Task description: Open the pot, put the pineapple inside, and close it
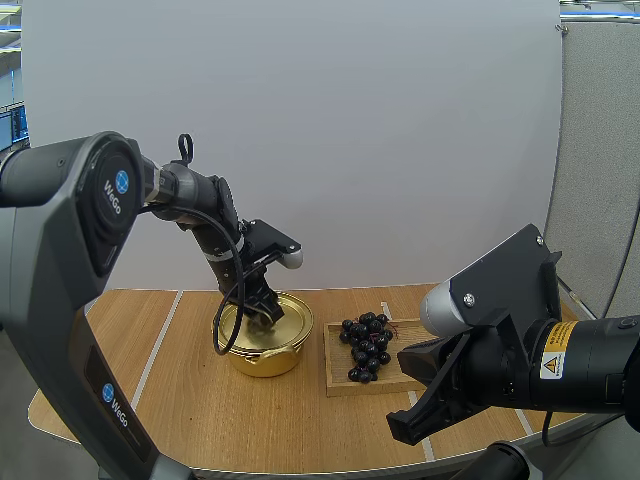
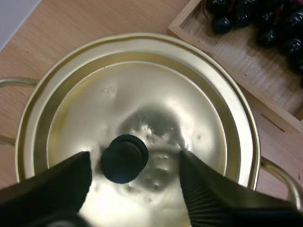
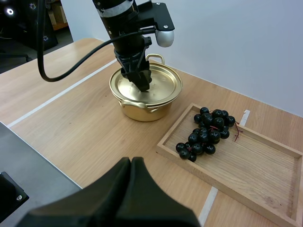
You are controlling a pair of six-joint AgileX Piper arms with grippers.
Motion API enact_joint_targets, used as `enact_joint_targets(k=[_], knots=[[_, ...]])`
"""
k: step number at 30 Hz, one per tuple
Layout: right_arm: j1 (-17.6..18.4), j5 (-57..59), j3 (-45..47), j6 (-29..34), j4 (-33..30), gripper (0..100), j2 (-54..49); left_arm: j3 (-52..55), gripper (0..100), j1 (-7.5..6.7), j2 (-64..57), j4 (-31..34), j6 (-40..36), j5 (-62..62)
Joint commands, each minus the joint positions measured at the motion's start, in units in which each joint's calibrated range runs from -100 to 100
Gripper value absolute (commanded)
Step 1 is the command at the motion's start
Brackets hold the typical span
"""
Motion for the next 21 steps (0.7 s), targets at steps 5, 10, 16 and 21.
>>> enact_joint_targets(k=[5,10,16,21], knots=[[-0.2,0.4,0.0,0.1,0.1,0,-0.4,-0.6,100,-0.06,0.1,4.7,-0.7,4.2],[-0.2,0.4,0.0,0.1,0.1,0,-0.4,-4.7,100,-0.06,-1.8,7.2,-3.1,11.3],[-0.2,0.4,0.0,0.1,0.1,0,-0.4,-11.9,100,-0.06,-9.6,7.2,-4.5,18.6],[-0.2,0.2,0.0,0.1,0.1,0,-0.4,-17.3,100,-0.06,-19.1,7.2,-5.9,22.0]])
